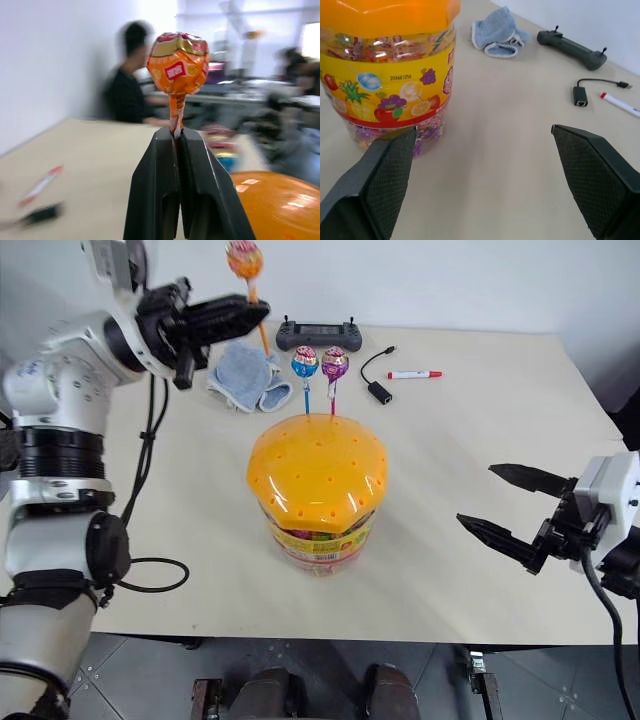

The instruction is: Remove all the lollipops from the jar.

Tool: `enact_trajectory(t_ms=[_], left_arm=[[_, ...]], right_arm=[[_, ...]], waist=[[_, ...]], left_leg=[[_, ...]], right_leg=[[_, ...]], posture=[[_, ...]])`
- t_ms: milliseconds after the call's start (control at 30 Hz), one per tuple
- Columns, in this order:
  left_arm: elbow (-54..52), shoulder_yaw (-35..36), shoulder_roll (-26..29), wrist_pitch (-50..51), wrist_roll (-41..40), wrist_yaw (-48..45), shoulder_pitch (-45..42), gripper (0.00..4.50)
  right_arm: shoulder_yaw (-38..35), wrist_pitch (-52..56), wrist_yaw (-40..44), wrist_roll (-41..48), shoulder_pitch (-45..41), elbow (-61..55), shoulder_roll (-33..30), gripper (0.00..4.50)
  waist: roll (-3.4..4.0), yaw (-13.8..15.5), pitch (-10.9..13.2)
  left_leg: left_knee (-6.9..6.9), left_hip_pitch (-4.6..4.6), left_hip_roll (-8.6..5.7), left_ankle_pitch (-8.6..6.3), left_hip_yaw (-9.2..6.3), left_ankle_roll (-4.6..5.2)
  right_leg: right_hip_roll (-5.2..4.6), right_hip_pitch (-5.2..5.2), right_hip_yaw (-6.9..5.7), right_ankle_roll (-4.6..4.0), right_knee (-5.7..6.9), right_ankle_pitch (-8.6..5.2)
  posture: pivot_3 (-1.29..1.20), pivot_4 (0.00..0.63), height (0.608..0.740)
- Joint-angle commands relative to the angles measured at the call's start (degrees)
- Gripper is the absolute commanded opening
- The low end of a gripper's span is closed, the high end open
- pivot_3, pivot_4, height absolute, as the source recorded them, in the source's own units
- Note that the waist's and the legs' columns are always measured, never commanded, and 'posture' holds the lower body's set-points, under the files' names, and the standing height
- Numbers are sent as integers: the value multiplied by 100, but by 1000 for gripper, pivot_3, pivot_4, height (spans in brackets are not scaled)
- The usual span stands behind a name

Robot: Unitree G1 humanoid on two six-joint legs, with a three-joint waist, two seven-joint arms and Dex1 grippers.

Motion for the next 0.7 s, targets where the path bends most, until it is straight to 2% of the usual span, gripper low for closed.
enact_trajectory(t_ms=[33,200,300,467,600,700], left_arm=[[-348,-174,638,851,530,814,52,15],[-964,-534,1505,1954,985,1299,1007,15],[-1385,-637,1890,2507,1170,1581,1682,15],[-1826,-754,2292,3402,1417,2071,2607,15],[-1548,-859,2316,3785,1744,2635,2945,15],[-1457,-881,2299,3902,1765,2774,3058,655]], right_arm=[[-26,-211,283,97,-227,94,-78,4500],[135,-339,1015,219,-513,387,-190,4500],[404,-420,1140,-3,-860,712,-284,4500],[816,-522,1204,-218,-1327,1076,-252,4500],[1078,-607,1264,-329,-1565,1266,-212,4500],[1222,-660,1311,-403,-1727,1407,-191,4500]], waist=[[1,-15,0],[1,-18,0],[-5,-7,4],[-9,23,6],[-8,16,6],[-9,12,6]], left_leg=[[-3,3,0,0,0,0],[-13,11,0,0,2,0],[-9,9,0,0,4,0],[3,-2,-1,0,1,0],[3,-2,0,0,3,0],[3,-2,0,0,7,0]], right_leg=[[0,0,1,0,2,0],[1,-2,8,0,2,0],[1,-3,14,0,1,0],[0,-1,10,0,3,0],[0,-1,10,1,4,-1],[1,-3,10,1,5,-1]], posture=[[0,150,740],[0,150,740],[0,150,740],[0,150,740],[0,150,740],[0,150,740]])
